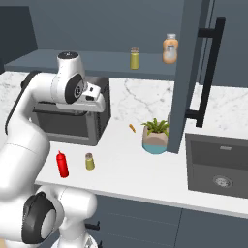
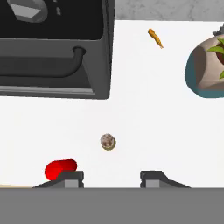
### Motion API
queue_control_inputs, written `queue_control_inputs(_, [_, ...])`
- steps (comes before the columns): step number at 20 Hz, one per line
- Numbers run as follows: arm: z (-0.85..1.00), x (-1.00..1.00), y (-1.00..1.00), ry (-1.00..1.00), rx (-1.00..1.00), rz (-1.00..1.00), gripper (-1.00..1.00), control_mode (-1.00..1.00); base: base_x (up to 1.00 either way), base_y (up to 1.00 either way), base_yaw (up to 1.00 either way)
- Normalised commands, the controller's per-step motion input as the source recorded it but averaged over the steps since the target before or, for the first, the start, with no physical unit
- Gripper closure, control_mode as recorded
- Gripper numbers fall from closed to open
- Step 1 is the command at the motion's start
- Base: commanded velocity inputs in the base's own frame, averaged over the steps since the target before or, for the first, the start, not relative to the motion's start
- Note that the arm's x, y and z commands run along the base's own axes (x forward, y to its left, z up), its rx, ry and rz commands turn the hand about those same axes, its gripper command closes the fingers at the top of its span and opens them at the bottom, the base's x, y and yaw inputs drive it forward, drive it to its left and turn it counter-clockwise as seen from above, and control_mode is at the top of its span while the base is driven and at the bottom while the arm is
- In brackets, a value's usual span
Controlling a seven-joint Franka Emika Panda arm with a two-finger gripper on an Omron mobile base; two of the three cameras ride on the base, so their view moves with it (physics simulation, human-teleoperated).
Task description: Put the shaker and condiment bottle from the counter next to their counterparts in the cabinet.
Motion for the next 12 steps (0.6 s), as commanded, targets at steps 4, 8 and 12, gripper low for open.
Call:
queue_control_inputs(4, [0.0, -0.03, 0.0, -0.01, 0.0, 0.0, -1.0, -1.0, 0.0, 0.0, 0.0])
queue_control_inputs(8, [0.0, 0.0, 0.0, 0.0, 0.0, 0.0, -1.0, -1.0, 0.0, 0.0, 0.0])
queue_control_inputs(12, [-0.04, -0.19, 0.01, 0.0, 0.01, 0.0, -1.0, -1.0, 0.0, 0.0, 0.0])
